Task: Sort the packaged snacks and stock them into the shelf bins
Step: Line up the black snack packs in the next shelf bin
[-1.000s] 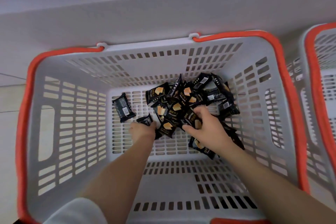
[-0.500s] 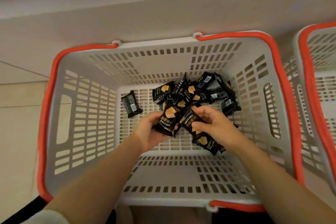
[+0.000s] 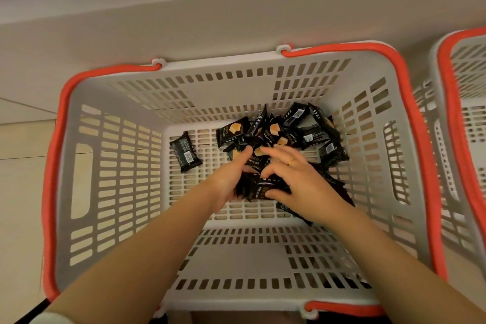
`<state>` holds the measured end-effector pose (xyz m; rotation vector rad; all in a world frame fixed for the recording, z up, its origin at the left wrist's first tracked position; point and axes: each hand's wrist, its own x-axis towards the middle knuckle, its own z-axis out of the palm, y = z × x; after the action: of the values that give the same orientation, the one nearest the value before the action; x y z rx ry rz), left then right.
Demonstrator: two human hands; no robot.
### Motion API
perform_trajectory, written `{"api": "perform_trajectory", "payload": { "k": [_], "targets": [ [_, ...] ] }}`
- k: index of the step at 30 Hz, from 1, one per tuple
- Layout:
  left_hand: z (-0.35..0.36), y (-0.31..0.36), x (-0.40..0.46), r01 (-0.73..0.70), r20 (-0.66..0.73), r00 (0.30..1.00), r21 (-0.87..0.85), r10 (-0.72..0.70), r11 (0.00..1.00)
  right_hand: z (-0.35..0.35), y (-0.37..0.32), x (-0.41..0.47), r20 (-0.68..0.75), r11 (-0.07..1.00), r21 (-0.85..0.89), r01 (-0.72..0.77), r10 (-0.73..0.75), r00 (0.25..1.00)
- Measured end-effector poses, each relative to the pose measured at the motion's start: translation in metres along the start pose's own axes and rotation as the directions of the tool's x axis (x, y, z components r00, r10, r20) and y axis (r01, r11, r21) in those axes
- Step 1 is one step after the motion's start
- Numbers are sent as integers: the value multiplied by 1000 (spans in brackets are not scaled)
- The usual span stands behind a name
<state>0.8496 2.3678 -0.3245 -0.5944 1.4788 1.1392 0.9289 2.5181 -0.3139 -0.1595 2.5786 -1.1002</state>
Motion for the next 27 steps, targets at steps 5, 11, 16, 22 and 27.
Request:
{"api": "perform_trajectory", "payload": {
  "k": [5, 11, 16, 22, 27],
  "targets": [
    [4, -3, 4, 26, 45, 999, -152, -20, 988, -1, 6, 4, 168, 982, 63, -179, 167, 972],
    [1, -29, 22, -238, -411, 811, 420, 417, 876, 2, 27, 7, 169, 625, 592, -509, 522, 836],
    [9, -43, 45, -26, -315, 805, 828, 503, 560, 6, 33, 8, 261, 213, 801, -560, 717, 646],
    [18, -44, 59, -18, -356, 810, 780, 466, 625, 14, 36, 10, 305, 239, 722, -649, 731, 610],
    [7, -58, 59, -74, -176, 833, 904, 524, 421, 19, 38, 12, 298, 226, 729, -645, 744, 598]
  ]
}}
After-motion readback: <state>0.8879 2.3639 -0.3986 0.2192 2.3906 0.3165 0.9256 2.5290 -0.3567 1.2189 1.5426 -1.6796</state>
